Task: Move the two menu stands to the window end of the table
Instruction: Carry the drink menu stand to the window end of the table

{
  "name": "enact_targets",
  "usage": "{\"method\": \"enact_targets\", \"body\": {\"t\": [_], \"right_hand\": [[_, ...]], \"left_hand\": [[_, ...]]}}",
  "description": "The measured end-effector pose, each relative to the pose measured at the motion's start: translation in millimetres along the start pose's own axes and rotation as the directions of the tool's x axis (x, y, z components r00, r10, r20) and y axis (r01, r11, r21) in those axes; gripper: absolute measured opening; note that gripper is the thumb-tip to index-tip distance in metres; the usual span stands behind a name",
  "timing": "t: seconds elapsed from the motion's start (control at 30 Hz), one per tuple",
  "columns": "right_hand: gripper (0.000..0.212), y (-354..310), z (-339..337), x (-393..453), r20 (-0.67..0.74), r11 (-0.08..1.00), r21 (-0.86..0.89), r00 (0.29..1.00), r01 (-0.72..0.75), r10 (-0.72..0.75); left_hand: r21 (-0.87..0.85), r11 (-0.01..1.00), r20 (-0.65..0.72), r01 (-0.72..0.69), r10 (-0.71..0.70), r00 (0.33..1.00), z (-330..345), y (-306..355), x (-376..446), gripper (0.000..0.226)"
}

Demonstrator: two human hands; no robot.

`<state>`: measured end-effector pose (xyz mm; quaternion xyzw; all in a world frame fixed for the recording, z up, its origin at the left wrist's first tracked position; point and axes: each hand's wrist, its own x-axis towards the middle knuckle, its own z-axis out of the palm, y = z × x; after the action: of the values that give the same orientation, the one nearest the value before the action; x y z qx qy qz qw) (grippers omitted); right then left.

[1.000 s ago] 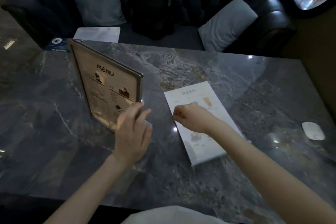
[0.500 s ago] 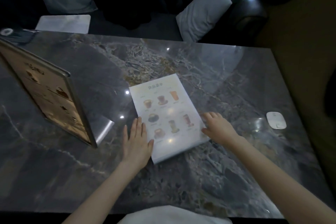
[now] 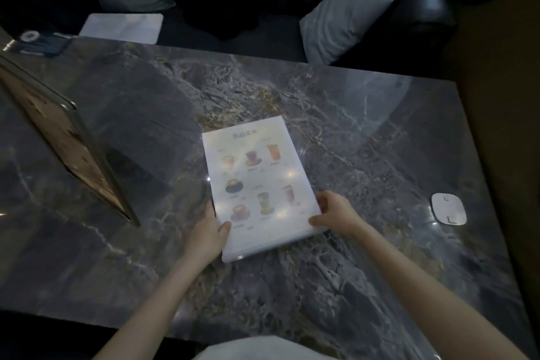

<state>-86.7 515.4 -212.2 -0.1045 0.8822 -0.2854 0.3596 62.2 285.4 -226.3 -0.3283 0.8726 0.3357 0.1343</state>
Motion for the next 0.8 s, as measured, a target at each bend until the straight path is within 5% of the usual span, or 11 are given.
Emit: {"method": "enact_targets", "body": {"t": [0.4,0.57,0.8], "right_hand": [[0.041,11.8,1.4,-11.5,0.036,1.000,0.008,0.999,-0.012,0.012],[0.049,16.1,-6.6,-34.3,0.051,0.996,0.082,0.998,0.027,-0.032],[0.029,3.6,-3.2,-51.7,0.007,0.962,0.271,0.999,0.043,-0.046]], "left_hand": [[-0.159,0.985,-0.071,0.072,-0.084,0.994,-9.8,17.3,9.1,0.019],[-0.225,0.971,-0.054,-0.085,0.074,0.996,-24.3,37.6,5.7,0.020],[-0.111,0.948,-0.104,-0.298,0.287,0.952,-55.2,44.6,11.1,0.011]]}}
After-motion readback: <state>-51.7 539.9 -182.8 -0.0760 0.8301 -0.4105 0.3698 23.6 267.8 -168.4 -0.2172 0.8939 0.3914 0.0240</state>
